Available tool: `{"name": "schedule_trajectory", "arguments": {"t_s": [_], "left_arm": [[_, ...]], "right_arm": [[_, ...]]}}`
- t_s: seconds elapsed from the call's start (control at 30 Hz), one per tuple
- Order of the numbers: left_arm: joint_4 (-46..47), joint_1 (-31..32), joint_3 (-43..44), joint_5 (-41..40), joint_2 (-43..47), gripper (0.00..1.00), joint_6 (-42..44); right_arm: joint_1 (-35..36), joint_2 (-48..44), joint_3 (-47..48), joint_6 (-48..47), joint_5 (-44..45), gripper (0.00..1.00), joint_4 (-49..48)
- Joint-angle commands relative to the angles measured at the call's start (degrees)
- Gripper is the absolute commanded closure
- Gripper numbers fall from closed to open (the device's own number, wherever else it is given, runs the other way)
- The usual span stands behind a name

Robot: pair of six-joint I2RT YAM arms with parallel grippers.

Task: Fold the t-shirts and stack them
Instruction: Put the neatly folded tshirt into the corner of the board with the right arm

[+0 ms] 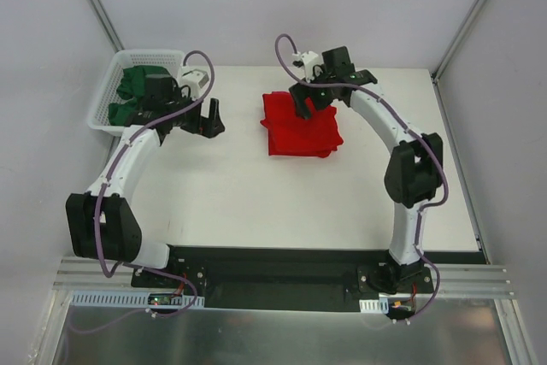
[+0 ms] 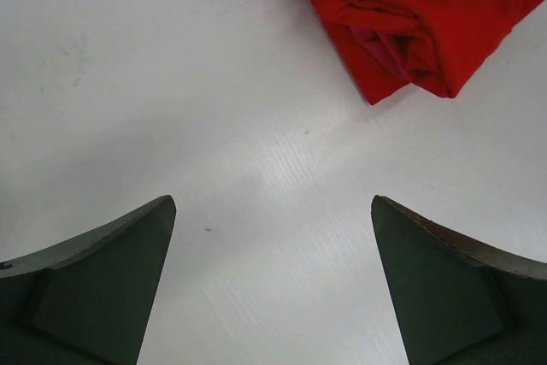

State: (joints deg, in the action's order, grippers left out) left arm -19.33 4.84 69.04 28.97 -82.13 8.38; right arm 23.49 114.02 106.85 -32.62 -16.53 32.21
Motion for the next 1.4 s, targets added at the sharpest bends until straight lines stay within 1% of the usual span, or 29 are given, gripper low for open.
{"name": "schedule_trajectory", "arguments": {"t_s": [0.0,0.13,0.17,0.3,0.57,0.8,0.93,1.03,1.17,1.37], "left_arm": [[0.09,-4.13,-2.50,-3.48,5.48,0.01,1.98],[-0.88,-4.49,-5.13,-5.50,8.64,0.01,4.71],[-1.67,-5.62,-5.57,-5.94,9.52,0.01,5.06],[-2.46,-6.25,-7.77,-6.38,10.93,0.01,6.21],[-2.90,-6.25,-10.59,-6.03,12.17,0.01,6.82],[-3.26,-6.25,-11.11,-5.94,12.69,0.01,6.65],[-3.26,-6.25,-11.55,-5.68,12.87,0.01,6.65],[-3.26,-6.25,-11.82,-5.33,13.13,0.01,6.30],[-3.26,-6.25,-11.99,-4.63,13.40,0.01,5.94],[-3.26,-6.25,-12.78,-4.27,13.83,0.01,6.03]], "right_arm": [[1.74,3.22,2.92,-0.86,-5.17,0.04,0.40],[2.70,6.04,5.47,-1.57,-5.52,0.04,0.49],[2.79,6.82,6.00,-1.65,-5.70,0.04,0.32],[4.28,8.59,8.46,-2.36,-4.21,0.03,0.31],[7.97,11.57,6.27,-7.36,0.01,0.03,-0.65],[9.21,15.97,6.62,-8.68,1.77,0.04,1.19],[9.56,18.34,7.85,-10.09,4.49,0.04,3.91],[9.47,17.91,6.54,-10.01,6.16,0.04,4.01],[8.51,14.22,4.60,-8.51,8.35,0.04,0.85],[5.97,11.49,6.79,-5.18,14.33,0.04,-0.47]]}}
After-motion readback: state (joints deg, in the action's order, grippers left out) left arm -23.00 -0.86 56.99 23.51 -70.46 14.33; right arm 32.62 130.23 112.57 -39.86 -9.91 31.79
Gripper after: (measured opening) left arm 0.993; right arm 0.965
